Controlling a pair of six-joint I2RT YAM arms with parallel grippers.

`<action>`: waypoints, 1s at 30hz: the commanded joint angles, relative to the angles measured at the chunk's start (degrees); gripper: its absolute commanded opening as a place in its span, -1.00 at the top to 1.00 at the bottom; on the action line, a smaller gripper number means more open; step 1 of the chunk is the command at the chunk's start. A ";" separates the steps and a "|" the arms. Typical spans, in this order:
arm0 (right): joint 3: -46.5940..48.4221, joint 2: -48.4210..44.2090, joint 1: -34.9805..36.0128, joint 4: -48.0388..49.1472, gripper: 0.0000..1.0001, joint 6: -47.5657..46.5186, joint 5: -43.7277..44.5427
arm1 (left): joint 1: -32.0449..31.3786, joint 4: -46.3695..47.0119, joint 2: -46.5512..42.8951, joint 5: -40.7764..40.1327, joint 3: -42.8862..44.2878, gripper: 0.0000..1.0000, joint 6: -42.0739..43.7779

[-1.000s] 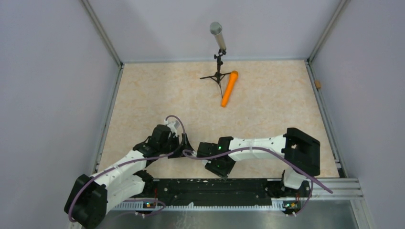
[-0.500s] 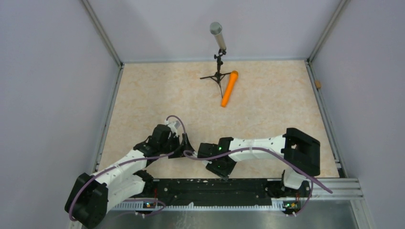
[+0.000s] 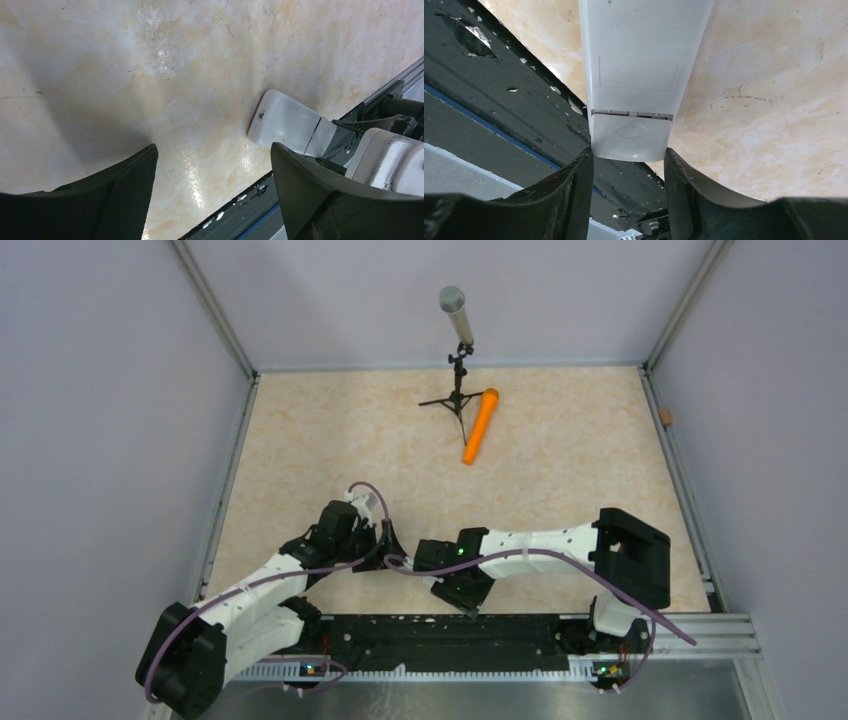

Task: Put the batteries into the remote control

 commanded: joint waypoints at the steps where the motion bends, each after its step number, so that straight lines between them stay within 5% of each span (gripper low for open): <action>1: 2.04 -1.74 -0.54 0.15 0.76 0.51 1.99 | 0.35 2.10 0.40 0.65 -0.13 -0.67 0.21; 30: 3.12 -0.95 -0.54 -1.34 0.77 -0.23 1.98 | 0.37 2.28 0.29 0.96 -0.48 -0.66 0.30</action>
